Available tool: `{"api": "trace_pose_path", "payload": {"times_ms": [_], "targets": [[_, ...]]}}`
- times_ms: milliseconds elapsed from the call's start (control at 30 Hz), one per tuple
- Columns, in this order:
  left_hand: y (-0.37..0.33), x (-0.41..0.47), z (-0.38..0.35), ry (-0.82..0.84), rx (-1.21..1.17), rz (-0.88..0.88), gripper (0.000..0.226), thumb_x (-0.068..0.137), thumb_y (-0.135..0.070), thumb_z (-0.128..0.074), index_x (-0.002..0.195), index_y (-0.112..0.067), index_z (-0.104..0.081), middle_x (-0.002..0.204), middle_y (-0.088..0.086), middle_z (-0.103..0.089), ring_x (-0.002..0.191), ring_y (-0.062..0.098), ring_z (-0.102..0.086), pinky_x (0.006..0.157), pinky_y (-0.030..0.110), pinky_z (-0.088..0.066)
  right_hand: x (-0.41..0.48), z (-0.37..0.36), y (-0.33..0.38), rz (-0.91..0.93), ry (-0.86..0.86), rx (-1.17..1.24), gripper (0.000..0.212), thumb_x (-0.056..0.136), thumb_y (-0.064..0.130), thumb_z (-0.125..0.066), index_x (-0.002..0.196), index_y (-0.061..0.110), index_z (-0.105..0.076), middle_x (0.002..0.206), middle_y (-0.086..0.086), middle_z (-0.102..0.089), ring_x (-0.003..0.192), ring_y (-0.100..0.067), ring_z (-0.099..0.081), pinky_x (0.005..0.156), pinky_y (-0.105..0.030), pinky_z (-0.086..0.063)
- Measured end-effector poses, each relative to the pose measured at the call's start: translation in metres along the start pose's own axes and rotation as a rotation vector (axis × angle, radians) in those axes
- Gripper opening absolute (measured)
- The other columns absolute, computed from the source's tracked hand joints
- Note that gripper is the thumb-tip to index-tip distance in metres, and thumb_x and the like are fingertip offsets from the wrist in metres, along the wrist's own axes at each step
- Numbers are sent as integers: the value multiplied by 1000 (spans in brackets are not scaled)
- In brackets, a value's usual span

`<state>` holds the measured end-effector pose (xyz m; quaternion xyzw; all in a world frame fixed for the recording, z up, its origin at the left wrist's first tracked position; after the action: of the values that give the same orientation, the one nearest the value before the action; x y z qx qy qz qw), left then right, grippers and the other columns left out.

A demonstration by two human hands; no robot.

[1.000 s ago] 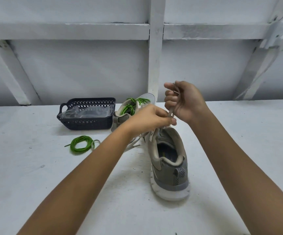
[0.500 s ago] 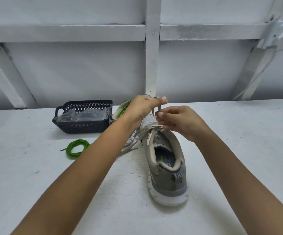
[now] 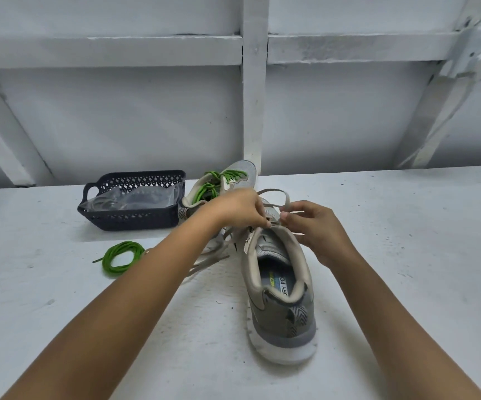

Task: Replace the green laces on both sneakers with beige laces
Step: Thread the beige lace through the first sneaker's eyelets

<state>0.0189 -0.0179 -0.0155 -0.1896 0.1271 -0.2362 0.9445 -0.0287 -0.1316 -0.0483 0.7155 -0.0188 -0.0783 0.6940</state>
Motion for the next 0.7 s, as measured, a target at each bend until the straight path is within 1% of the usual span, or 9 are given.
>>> {"api": "trace_pose_path", "payload": {"times_ms": [100, 200, 267, 367, 433, 500, 567, 633, 700], "targets": [[3, 8, -2, -9, 50, 27, 11, 83, -26, -69, 84, -16, -72, 71, -2, -61, 73, 15, -54, 66, 24, -41, 4, 2, -6, 4, -69, 20, 9, 87, 2, -62, 83, 9, -65, 72, -8, -64, 61, -13, -60, 61, -26, -54], [2, 11, -2, -14, 60, 33, 8, 83, -21, -66, 78, -16, -71, 65, -3, -58, 71, 16, -54, 64, 24, -41, 6, 7, -12, 25, -150, 37, 8, 87, 2, -63, 82, 8, -64, 70, -6, -65, 55, -8, -60, 53, -21, -51], [6, 13, 8, -113, 12, 51, 12, 85, -18, -59, 75, -19, -66, 67, -4, -59, 73, 17, -56, 66, 25, -42, 6, 11, -16, 47, -203, 27, 1, 87, 3, -63, 88, 3, -64, 69, -7, -65, 51, -6, -59, 48, -16, -48], [19, 12, 29, -369, -23, 111, 10, 88, -21, -53, 80, -23, -59, 82, -1, -64, 82, 21, -59, 68, 29, -45, 8, 14, -18, 85, -247, -47, 7, 86, 4, -64, 92, 0, -63, 69, -6, -66, 46, -1, -55, 47, -11, -45], [21, 10, 31, -433, -62, 94, 5, 86, -19, -52, 85, -22, -56, 92, 1, -65, 86, 23, -58, 70, 31, -45, 10, 14, -17, 107, -259, -82, 5, 86, 4, -64, 90, 1, -64, 69, -5, -66, 47, 0, -55, 48, -10, -44], [13, 11, 24, -375, -91, 29, 4, 84, -18, -55, 85, -22, -55, 95, 1, -63, 89, 21, -57, 72, 30, -43, 10, 15, -16, 125, -266, -117, 3, 86, 6, -64, 88, 3, -64, 70, -4, -67, 51, -4, -57, 49, -9, -44], [5, 13, 13, -270, -50, -11, 8, 81, -19, -59, 79, -27, -60, 93, 0, -59, 99, 23, -54, 81, 30, -42, 11, 15, -14, 141, -278, -161, 3, 86, 8, -65, 87, 4, -64, 69, -3, -67, 55, -8, -57, 49, -8, -42], [3, 17, 0, -171, 88, 17, 11, 79, -22, -61, 75, -32, -65, 91, 0, -57, 109, 27, -49, 95, 33, -37, 12, 15, -14, 149, -281, -178, 2, 85, 8, -65, 85, 6, -65, 70, -3, -67, 57, -11, -58, 49, -7, -42], [9, 21, -8, -119, 151, 69, 11, 79, -23, -61, 78, -31, -69, 100, 3, -62, 115, 28, -47, 103, 33, -32, 13, 15, -13, 163, -279, -193, 2, 85, 7, -66, 85, 6, -65, 71, -4, -67, 59, -11, -59, 50, -6, -42]]}}
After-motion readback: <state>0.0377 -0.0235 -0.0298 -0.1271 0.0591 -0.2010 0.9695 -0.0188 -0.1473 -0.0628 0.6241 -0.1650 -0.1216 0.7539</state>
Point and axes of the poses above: each hand's wrist, its own x-axis towards the middle knuckle, its own z-axis out of the back of the hand, y = z × x, the point moved 10 cm from there along x, towards the middle knuckle
